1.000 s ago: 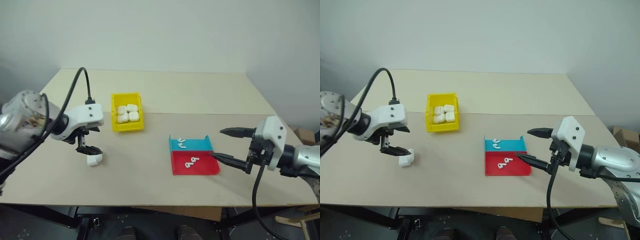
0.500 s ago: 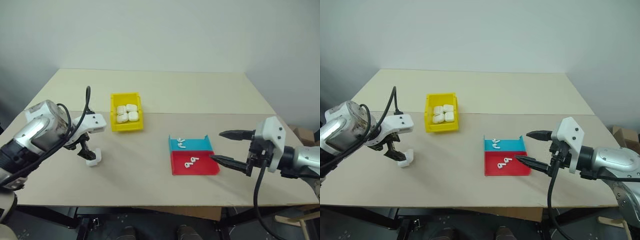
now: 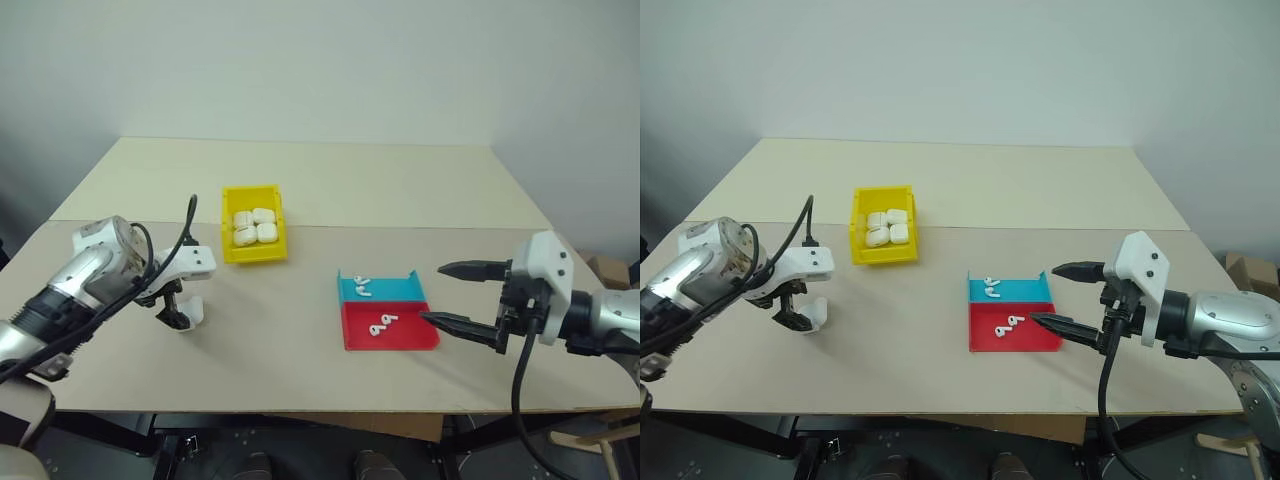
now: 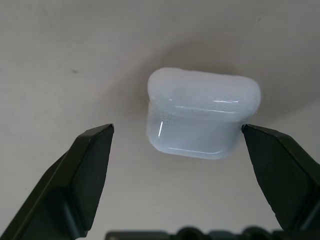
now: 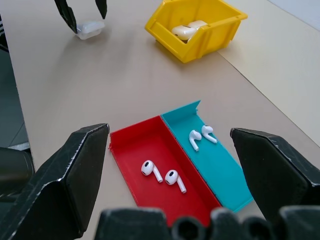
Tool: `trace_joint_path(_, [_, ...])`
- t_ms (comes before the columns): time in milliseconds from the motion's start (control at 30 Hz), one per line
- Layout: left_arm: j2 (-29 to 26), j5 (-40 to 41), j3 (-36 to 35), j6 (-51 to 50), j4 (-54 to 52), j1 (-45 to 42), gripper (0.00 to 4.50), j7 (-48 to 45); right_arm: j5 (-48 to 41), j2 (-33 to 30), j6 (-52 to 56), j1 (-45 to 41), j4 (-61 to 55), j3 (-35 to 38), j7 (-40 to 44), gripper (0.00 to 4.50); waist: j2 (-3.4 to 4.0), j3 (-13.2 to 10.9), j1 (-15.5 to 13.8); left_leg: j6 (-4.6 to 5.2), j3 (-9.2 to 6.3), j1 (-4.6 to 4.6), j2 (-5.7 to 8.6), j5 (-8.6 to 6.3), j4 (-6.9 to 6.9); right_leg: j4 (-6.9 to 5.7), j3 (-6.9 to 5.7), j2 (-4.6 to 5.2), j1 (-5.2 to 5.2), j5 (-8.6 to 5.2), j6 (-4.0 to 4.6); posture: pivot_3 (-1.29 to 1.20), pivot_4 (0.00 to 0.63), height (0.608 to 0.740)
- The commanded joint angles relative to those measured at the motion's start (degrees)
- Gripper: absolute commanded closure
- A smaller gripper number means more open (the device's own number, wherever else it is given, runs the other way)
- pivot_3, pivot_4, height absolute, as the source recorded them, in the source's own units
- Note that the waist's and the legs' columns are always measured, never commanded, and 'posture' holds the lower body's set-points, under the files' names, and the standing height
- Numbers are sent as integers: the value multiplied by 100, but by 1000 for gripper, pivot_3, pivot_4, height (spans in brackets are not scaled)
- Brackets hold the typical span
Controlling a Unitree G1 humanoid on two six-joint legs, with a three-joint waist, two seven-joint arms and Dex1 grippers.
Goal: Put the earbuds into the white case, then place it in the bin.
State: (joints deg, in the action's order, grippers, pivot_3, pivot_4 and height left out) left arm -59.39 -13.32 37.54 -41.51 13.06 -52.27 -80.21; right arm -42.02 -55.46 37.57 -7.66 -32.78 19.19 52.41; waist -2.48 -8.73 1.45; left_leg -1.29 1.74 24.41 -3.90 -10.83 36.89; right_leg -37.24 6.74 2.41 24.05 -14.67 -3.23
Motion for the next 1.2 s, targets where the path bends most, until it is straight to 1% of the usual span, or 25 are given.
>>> trace_joint_path(33, [137, -273, -32, 340, 375, -255, 34, -119, -157, -107, 70, 25, -236, 289, -33, 0, 0, 0, -26, 0, 0, 1, 0, 0, 1, 0, 0, 0, 0, 0, 0, 0, 150, 740])
trace_joint_path(233, [308, -488, -123, 677, 665, -266, 34, -290, -218, -120, 145, 74, -318, 385, -91, 0, 0, 0, -41, 0, 0, 2, -1, 0, 1, 0, 0, 0, 0, 0, 0, 0, 150, 740])
trace_joint_path(400, [444, -535, -257, 718, 678, -182, 34, -292, -234, -111, 155, 75, -362, 374, -136, 0, 0, 0, -42, 0, 0, 1, 0, 0, 2, -1, 0, 0, -1, 1, -1, 0, 150, 740])
trace_joint_path(433, [419, -506, -295, 780, 615, -123, 418, -337, -241, -104, 145, 66, -364, 366, -136, 0, 0, 0, -43, 0, 0, 0, 0, 0, 2, -2, 0, 0, -2, 1, -1, 0, 150, 740])
trace_joint_path(467, [395, -472, -346, 832, 550, -63, 597, -358, -247, -100, 143, 63, -367, 363, -138, 0, 0, 0, -42, 0, 0, 0, 0, 0, 2, -2, 0, 1, -2, 1, -1, 0, 150, 740])
trace_joint_path(500, [372, -457, -388, 838, 482, -9, 877, -381, -238, -99, 132, 60, -374, 351, -146, 0, 0, 0, -43, 0, 0, 0, 0, 0, 2, -2, 1, 0, -1, 1, -1, 0, 150, 740])
trace_joint_path(567, [349, -467, -482, 786, 371, 82, 1573, -374, -237, -96, 118, 62, -379, 338, -159, 0, 0, 0, -44, 0, 0, 1, 0, 0, 2, -2, 1, 0, -1, 1, -1, 0, 150, 740])
trace_joint_path(600, [332, -438, -569, 753, 299, 141, 1725, -365, -230, -93, 105, 63, -377, 332, -160, 0, 0, 0, -45, 0, 0, 0, 0, 0, 2, -2, 0, 0, -2, 1, -1, 0, 150, 740])
trace_joint_path(733, [109, -37, -1259, 868, -130, 581, 1716, -253, -201, -65, 79, 38, -362, 296, -199, 0, 0, 0, -29, 0, 0, 0, -1, 0, 2, -2, 1, 0, -1, 1, -1, 0, 150, 740])
trace_joint_path(833, [72, 648, -2200, 981, -613, 1044, 1716, -35, -184, -52, 50, 79, -353, 317, -199, 0, 0, 0, -32, 0, 0, 1, -3, 0, 2, -5, 1, 0, 2, 1, -1, 0, 150, 740])
trace_joint_path(867, [162, 891, -2545, 879, -812, 1149, 1716, 93, -182, -55, 44, 98, -351, 334, -193, 0, 0, 0, -42, 0, -1, 1, -3, 0, 2, -7, -1, 0, 1, 1, -1, 0, 150, 740])
trace_joint_path(900, [410, 1324, -3123, 649, -1120, 1275, 1716, 295, -174, -55, 40, 101, -335, 336, -193, 0, 0, 0, -46, 0, -1, 1, -3, 0, 3, -7, -1, 1, 1, 1, -1, 0, 150, 740])
trace_joint_path(933, [579, 1643, -3524, 466, -1359, 1376, 1716, 450, -172, -57, 39, 108, -329, 347, -192, 0, 0, 0, -59, 0, -1, 1, -3, 0, 5, -7, -2, 2, -1, 1, -1, 0, 150, 740])
trace_joint_path(1000, [1013, 2243, -4196, -114, -1837, 1473, 1716, 809, -139, -45, 30, 80, -298, 318, -228, 0, 0, 0, -91, 0, -4, 4, -3, 0, 13, -8, -10, 5, -4, 2, -3, 0, 150, 740])
trace_joint_path(1067, [1803, 3093, -4938, -482, -2420, 1600, 1716, 1296, -69, -3, -50, 31, -260, 235, -238, 0, 1, 2, -91, 0, -6, 2, -2, 0, 20, -6, -13, 6, -12, 4, -6, 0, 150, 740])
trace_joint_path(1100, [2093, 3402, -5196, -551, -2624, 1657, 1716, 1467, -44, 14, -76, 14, -252, 201, -238, 0, 3, 3, -80, 0, -6, 0, -2, 0, 22, -8, -12, 5, -15, 4, -7, 0, 150, 740])
trace_joint_path(1133, [2330, 3714, -5400, -641, -2733, 1688, 1716, 1571, -12, 30, -106, -4, -241, 165, -232, 0, 3, 3, -73, 0, -6, -3, -2, 0, 22, -5, -10, 5, -19, 5, -8, 0, 150, 740])
trace_joint_path(1167, [2705, 4126, -5623, -525, -2800, 1754, 1716, 1638, 36, 51, -143, -51, -208, 100, -234, 0, 2, 4, -68, 0, -7, -5, -2, 0, 22, -5, -10, 5, -22, 5, -8, 0, 150, 740])
trace_joint_path(1200, [3037, 4482, -5699, -424, -2889, 1841, 1716, 1664, 105, 74, -190, -134, -158, -7, -246, 0, 6, 6, -42, 0, -10, -6, -2, 0, 22, -7, -12, 3, -22, 6, -8, 0, 150, 740])
